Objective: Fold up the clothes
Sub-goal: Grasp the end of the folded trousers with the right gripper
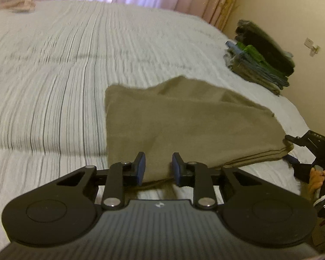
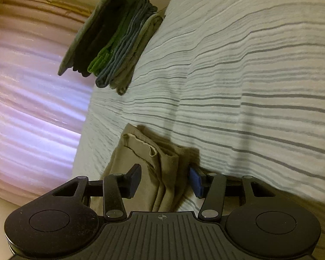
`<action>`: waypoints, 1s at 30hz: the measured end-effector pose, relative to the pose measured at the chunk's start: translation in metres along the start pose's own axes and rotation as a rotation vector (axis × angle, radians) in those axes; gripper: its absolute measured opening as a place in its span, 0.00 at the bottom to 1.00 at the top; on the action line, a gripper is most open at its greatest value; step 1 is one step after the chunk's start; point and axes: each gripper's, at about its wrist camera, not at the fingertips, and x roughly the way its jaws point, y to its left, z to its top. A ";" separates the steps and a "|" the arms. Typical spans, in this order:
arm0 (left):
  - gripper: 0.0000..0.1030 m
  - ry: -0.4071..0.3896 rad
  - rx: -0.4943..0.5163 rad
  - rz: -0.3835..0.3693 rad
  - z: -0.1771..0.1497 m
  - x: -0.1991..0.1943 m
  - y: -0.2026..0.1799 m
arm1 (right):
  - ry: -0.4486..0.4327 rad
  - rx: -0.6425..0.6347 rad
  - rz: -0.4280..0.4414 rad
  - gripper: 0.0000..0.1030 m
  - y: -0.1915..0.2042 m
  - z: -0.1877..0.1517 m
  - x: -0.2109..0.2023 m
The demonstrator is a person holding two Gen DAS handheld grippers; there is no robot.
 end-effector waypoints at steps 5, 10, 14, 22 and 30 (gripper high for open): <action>0.22 -0.004 -0.025 -0.025 -0.001 0.003 0.007 | -0.026 -0.014 0.067 0.38 -0.009 -0.005 0.001; 0.21 -0.003 -0.037 -0.034 -0.001 0.005 0.010 | -0.029 -0.052 0.080 0.18 -0.008 -0.005 0.004; 0.21 -0.003 -0.056 -0.046 0.000 0.003 0.013 | -0.024 -0.172 -0.021 0.17 0.010 -0.008 0.008; 0.21 -0.040 -0.099 -0.049 0.008 -0.011 0.026 | -0.113 -0.697 -0.169 0.15 0.098 -0.049 0.001; 0.21 -0.074 -0.206 -0.038 0.003 -0.028 0.059 | -0.197 -1.414 0.042 0.15 0.188 -0.190 -0.004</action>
